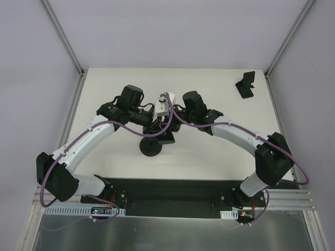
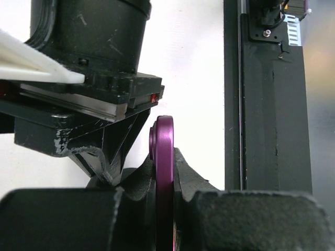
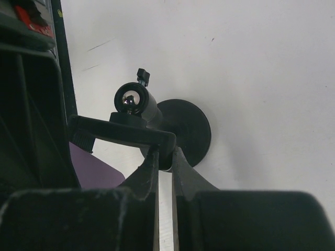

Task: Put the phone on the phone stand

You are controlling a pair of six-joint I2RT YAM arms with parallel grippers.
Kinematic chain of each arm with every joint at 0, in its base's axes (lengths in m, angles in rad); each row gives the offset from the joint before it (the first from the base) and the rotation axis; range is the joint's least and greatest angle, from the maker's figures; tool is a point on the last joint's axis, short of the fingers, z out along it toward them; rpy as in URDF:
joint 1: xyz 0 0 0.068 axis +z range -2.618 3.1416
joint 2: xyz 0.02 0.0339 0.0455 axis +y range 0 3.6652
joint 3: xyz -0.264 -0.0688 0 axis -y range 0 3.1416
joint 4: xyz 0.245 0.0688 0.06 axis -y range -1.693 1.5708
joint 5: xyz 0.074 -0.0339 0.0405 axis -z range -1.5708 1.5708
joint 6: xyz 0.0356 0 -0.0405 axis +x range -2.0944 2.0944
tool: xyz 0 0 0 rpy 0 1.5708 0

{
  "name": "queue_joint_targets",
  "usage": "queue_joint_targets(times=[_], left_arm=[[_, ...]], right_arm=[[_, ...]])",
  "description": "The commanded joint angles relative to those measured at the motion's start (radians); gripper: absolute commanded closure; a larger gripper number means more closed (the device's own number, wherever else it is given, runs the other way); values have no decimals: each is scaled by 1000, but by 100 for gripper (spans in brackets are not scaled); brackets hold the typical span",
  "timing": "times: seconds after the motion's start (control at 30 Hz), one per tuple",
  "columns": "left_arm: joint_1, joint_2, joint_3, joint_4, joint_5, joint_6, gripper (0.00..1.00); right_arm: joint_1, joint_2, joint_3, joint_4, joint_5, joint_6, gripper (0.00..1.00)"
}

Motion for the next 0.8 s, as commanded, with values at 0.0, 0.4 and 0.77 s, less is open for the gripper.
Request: queue_joint_targets(times=[0.0,0.4,0.77], left_arm=[[8,-35,-2,-112,-134,-37,100],[-38,-58,1,-109,-218,-115,100],[-108,-107,-42,12,-467,-295,100]], right_arm=[[-32,-65,20,69,41,-6,99],[9,-96,30,68,196,-6,99],[78,-84,81,-40,368,-63,99]])
